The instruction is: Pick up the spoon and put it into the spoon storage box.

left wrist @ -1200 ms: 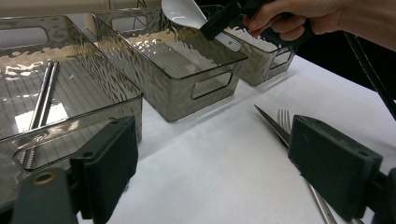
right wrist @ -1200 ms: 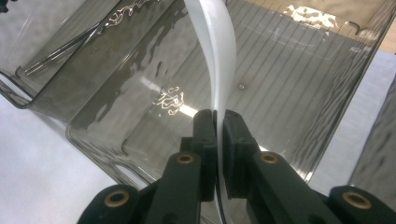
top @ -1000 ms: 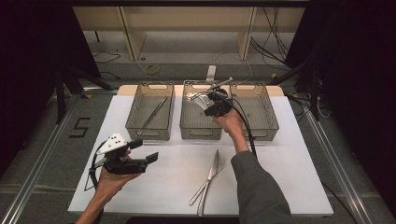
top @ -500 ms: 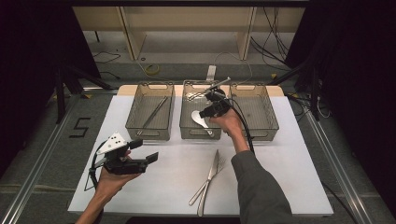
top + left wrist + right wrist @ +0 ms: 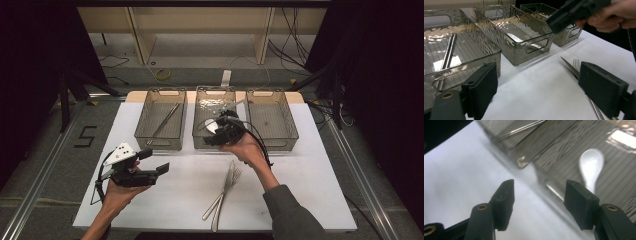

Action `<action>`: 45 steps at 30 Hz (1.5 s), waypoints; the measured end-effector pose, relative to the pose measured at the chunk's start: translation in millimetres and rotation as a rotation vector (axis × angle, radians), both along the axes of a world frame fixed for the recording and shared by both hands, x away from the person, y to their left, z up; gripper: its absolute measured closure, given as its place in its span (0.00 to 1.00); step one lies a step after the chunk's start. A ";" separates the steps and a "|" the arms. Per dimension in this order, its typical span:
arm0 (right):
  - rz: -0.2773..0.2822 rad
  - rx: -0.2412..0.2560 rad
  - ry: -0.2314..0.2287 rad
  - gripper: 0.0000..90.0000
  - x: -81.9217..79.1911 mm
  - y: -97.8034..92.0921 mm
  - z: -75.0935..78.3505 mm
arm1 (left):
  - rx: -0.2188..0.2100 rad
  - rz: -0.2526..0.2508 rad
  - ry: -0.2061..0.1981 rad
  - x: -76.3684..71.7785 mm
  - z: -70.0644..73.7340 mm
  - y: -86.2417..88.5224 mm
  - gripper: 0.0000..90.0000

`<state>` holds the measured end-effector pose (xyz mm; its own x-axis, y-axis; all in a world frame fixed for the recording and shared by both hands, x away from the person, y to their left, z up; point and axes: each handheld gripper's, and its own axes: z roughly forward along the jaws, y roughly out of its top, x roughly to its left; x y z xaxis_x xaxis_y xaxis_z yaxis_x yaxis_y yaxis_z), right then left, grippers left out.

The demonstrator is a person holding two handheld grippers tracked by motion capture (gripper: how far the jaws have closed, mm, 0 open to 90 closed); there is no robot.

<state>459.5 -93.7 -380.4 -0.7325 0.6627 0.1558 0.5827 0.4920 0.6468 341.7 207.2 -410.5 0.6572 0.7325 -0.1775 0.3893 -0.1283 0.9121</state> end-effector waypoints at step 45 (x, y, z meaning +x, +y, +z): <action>0.183 -0.029 0.042 0.44 -120.0 9.8 -65.8 | 0.000 0.003 0.002 0.9 -0.2 -1.0 0.17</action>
